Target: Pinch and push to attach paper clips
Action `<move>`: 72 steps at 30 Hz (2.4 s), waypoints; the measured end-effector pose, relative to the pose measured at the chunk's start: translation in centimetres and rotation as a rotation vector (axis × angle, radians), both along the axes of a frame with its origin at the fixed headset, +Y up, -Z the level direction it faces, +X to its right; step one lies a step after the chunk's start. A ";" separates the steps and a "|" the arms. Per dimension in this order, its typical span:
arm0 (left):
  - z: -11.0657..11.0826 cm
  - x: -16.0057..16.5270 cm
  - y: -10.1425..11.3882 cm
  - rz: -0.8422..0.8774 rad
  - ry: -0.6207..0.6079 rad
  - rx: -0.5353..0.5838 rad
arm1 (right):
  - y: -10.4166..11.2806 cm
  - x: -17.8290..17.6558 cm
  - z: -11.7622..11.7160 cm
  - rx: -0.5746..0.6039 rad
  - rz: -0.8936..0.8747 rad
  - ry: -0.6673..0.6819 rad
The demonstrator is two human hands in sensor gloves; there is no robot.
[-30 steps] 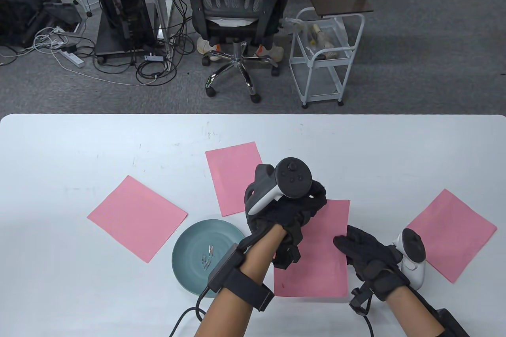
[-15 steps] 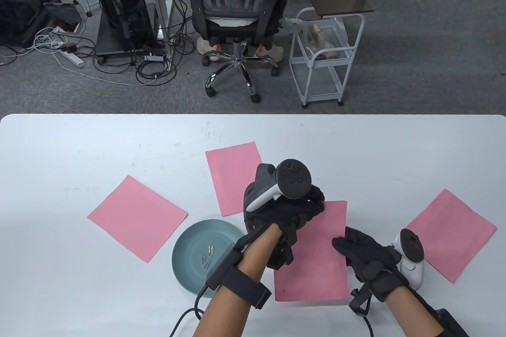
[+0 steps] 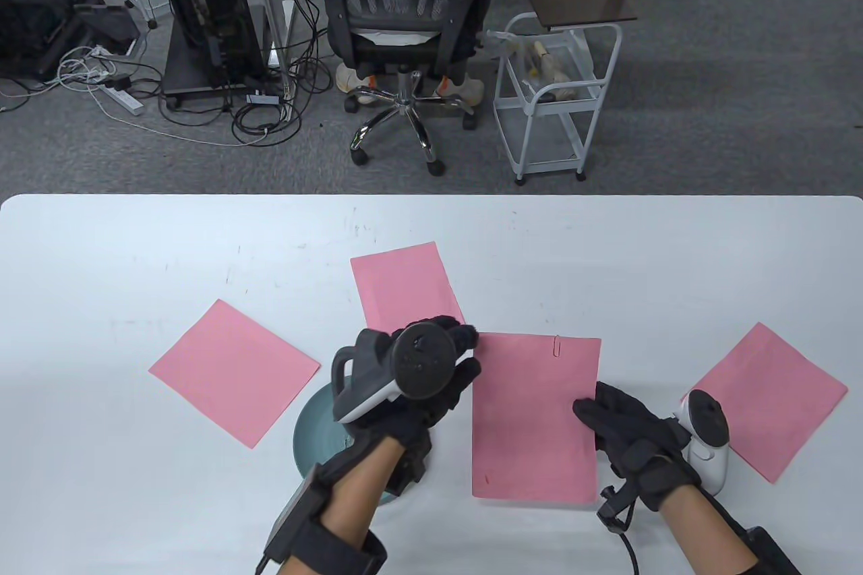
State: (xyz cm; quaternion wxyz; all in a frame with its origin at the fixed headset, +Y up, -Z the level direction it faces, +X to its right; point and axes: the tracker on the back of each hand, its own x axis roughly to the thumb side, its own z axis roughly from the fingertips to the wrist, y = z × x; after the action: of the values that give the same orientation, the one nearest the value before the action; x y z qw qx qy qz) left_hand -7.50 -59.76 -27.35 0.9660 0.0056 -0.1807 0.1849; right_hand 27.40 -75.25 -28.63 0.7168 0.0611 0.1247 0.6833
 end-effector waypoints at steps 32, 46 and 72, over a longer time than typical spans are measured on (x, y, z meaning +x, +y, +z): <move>5.5 -5.5 -10.5 -0.081 0.128 0.188 | -3.4 1.2 -9.1 -0.445 0.313 -0.102; 5.7 -5.7 -10.3 -0.148 0.167 0.185 | -0.3 2.7 -7.9 -0.331 0.524 -0.223; -2.8 -6.1 -4.5 -0.127 0.469 -0.184 | 6.9 1.1 5.1 0.561 1.011 -0.118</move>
State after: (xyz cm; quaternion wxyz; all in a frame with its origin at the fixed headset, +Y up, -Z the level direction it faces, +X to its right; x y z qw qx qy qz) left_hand -13.64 -64.26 -30.16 0.9876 -0.0507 0.0660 0.1332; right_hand 28.47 -68.38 -23.58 0.2635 0.1432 -0.0876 0.9499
